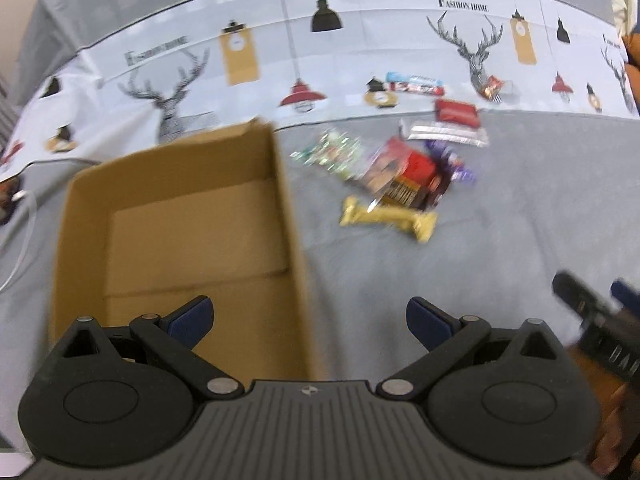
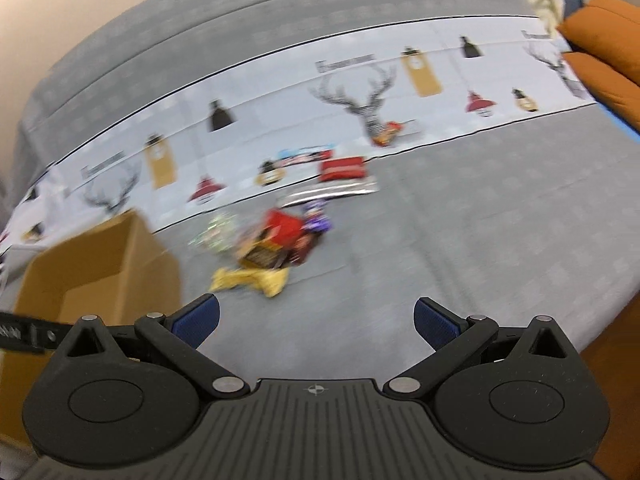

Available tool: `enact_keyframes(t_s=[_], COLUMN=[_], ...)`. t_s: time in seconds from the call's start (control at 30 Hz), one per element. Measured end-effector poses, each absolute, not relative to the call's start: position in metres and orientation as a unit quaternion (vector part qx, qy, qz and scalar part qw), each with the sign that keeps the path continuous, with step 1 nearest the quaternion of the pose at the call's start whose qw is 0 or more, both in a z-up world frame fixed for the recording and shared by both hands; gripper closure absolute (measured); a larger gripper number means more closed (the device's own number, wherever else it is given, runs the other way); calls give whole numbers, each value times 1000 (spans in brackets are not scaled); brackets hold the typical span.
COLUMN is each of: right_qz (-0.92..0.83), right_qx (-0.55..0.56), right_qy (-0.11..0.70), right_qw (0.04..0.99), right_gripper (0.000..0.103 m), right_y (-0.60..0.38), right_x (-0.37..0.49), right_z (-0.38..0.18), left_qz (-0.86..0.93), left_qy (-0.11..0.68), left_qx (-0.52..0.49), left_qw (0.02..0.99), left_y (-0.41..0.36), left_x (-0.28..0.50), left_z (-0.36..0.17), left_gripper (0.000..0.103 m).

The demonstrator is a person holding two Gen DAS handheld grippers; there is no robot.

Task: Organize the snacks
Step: 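Reach both tools toward the snack pile beside the box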

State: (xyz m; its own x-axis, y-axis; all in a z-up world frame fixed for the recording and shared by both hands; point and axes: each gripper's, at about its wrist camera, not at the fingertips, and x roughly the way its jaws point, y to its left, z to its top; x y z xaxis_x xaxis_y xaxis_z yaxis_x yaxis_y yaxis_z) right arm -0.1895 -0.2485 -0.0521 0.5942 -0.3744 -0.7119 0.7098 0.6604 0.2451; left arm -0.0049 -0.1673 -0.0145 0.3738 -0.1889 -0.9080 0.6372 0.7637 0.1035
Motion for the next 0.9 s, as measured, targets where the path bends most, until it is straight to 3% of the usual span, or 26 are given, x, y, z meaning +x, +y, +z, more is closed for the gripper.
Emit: enact_keyframes(t_s=[0.2, 0.47, 0.7, 0.9], right_qz=[-326, -279, -273, -278], right_qx=[262, 266, 254, 247], right_qy=[320, 358, 393, 422], right_qw=[850, 851, 841, 827], right_gripper=[0, 0, 0, 0], right_y=[-305, -383, -420, -434], right_x=[-164, -66, 9, 28], right_z=[-77, -137, -185, -217], left_qz=[-248, -176, -127, -123], left_qy=[537, 589, 640, 639], left_qx=[175, 151, 115, 116], left_qw=[787, 774, 749, 750], left_y=[-258, -344, -348, -345], left_x=[55, 146, 199, 220], left_z=[-40, -130, -193, -216], left_gripper=[0, 0, 0, 0])
